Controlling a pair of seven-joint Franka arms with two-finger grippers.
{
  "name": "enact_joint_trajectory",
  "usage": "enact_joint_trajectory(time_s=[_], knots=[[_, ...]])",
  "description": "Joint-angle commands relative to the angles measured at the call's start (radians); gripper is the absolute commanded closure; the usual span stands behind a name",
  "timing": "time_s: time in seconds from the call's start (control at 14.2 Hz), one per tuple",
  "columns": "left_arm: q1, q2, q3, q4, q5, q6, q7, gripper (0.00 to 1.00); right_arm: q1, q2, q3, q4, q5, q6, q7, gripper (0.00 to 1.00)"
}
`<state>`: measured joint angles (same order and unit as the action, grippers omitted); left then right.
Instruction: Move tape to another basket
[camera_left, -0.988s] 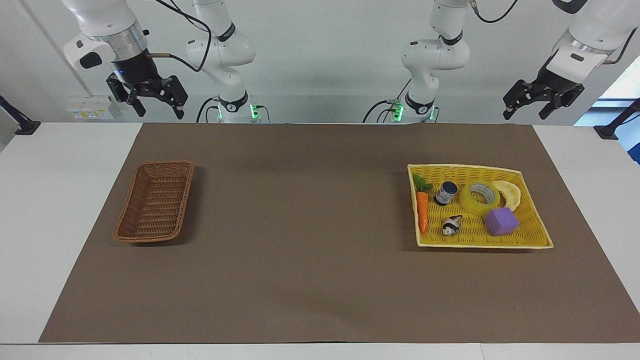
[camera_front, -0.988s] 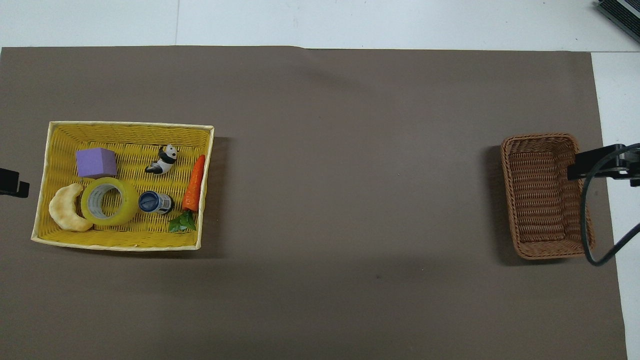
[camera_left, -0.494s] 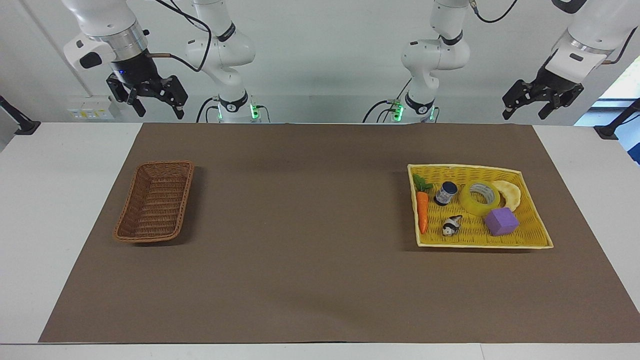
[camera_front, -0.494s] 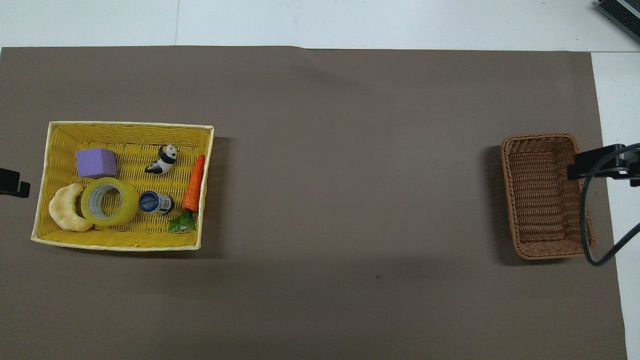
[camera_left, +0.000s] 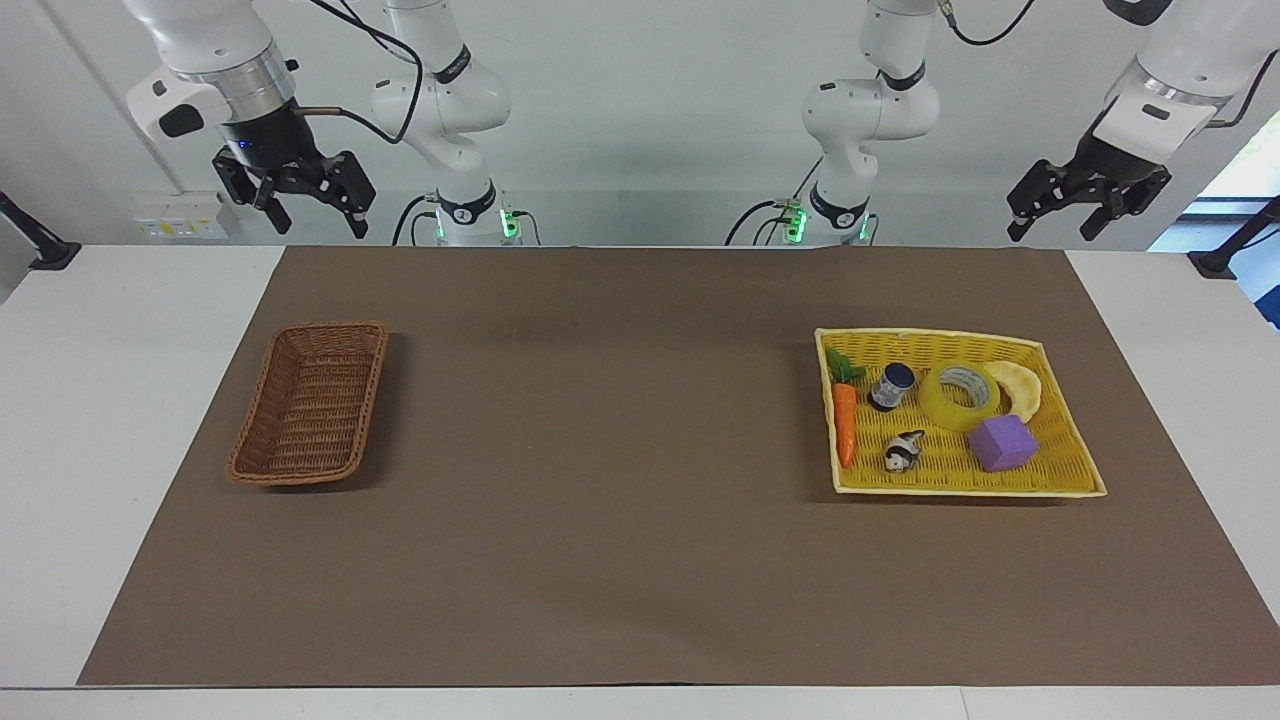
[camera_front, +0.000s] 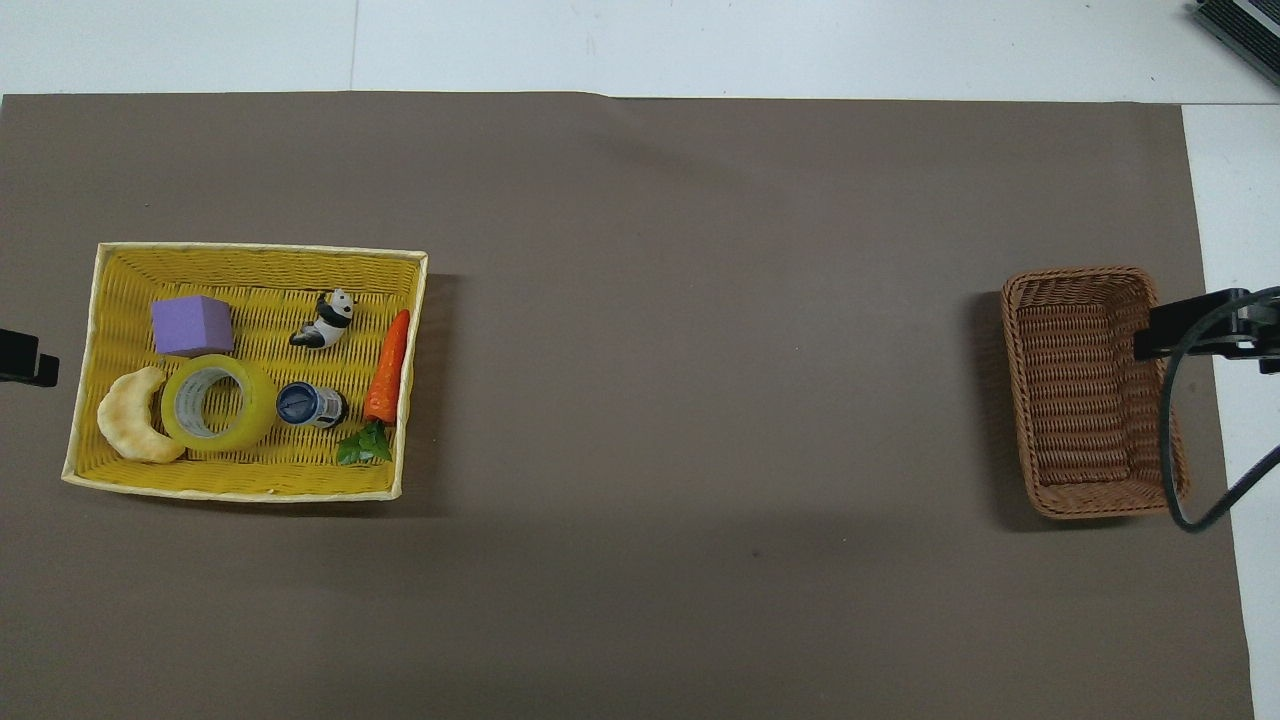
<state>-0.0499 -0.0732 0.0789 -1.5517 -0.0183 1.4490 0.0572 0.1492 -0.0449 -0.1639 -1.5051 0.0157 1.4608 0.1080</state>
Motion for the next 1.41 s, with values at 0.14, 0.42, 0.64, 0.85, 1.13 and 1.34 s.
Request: enact_joint_trajectory(time_s=[0.14, 0.42, 0.64, 0.85, 1.13, 1.34], knots=[[0.004, -0.025, -0.002, -0.033, 0.009, 0.007, 0.03, 0.0, -0.016, -0.007, 0.006, -0.009, 0.012, 0.009, -0.025, 0.0], [0.015, -0.019, -0.001, -0.039, 0.008, -0.001, 0.069, 0.0, -0.016, -0.007, 0.006, -0.009, 0.012, 0.009, -0.025, 0.0], [0.044, -0.007, -0.001, -0.044, 0.008, 0.001, 0.144, 0.0, -0.016, -0.007, 0.006, -0.009, 0.012, 0.01, -0.025, 0.0], [0.076, 0.036, -0.001, -0.062, 0.011, 0.02, 0.222, 0.0, -0.016, -0.007, 0.006, -0.009, 0.012, 0.01, -0.025, 0.0], [0.111, 0.07, -0.001, -0.117, 0.012, 0.094, 0.234, 0.0, -0.016, -0.007, 0.006, -0.009, 0.012, 0.01, -0.025, 0.0], [0.143, 0.072, -0.001, -0.194, 0.012, 0.188, 0.274, 0.0, -0.016, -0.007, 0.006, -0.009, 0.012, 0.01, -0.025, 0.0]])
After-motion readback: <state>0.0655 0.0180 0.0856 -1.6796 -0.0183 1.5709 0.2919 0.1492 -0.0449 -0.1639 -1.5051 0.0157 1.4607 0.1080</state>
